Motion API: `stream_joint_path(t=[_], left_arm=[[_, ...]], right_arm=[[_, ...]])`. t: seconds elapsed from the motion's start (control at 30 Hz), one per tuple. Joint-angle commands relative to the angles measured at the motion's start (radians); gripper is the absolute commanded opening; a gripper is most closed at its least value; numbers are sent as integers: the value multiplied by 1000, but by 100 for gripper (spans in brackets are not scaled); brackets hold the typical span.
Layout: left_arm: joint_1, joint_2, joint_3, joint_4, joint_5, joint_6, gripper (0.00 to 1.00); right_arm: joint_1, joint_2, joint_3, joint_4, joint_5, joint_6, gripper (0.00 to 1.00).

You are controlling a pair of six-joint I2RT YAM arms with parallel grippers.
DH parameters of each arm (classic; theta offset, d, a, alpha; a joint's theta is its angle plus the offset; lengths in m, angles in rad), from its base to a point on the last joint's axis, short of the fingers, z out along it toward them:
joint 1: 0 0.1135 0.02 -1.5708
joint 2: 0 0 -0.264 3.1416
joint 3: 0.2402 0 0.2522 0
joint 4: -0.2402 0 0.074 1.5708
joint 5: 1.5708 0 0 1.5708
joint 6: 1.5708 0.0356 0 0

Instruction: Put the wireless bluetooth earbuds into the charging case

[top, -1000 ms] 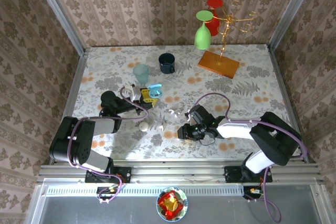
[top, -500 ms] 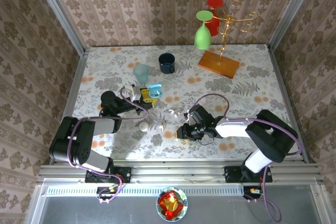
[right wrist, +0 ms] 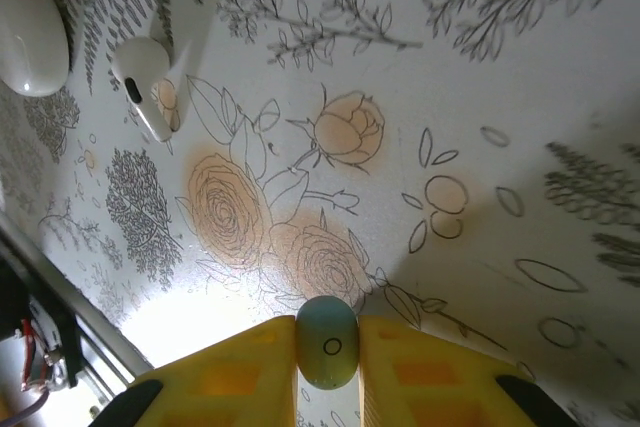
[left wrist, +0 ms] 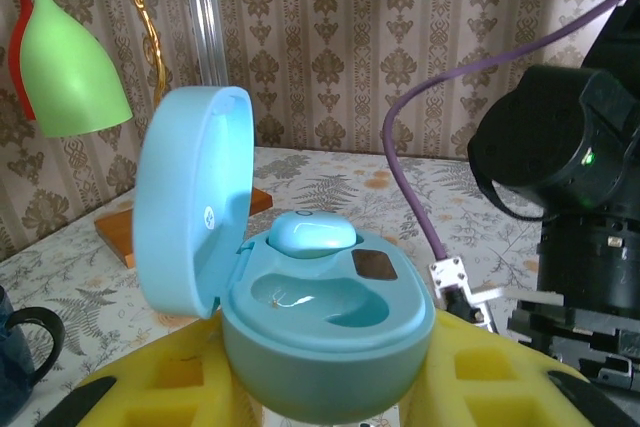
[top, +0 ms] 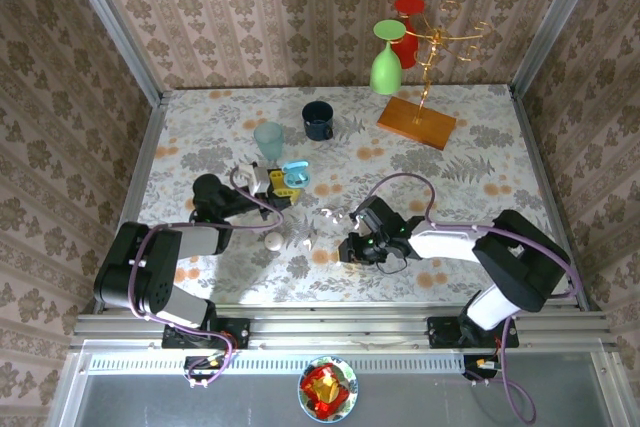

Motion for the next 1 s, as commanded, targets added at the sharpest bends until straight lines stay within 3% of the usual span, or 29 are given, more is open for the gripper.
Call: stream_joint_path(t=[0.0, 0.17, 0.37, 0.7, 0.97], left_arm=[[-35, -4, -12, 29, -47, 56, 24], [-118, 20, -29, 31, -209, 148, 24], [-211, 56, -18, 31, -327, 202, 23], [-285, 134, 24, 34, -361, 244, 23], [-318, 149, 39, 33, -362, 255, 23]], right_arm=[[3, -77, 76, -161, 126, -93, 21], [5, -139, 172, -293, 230, -165, 22], [2, -240, 288, -367, 273, -209, 22], [-1, -281, 364, -296, 279, -211, 21], [-3, -210, 435, -281, 281, -249, 21]])
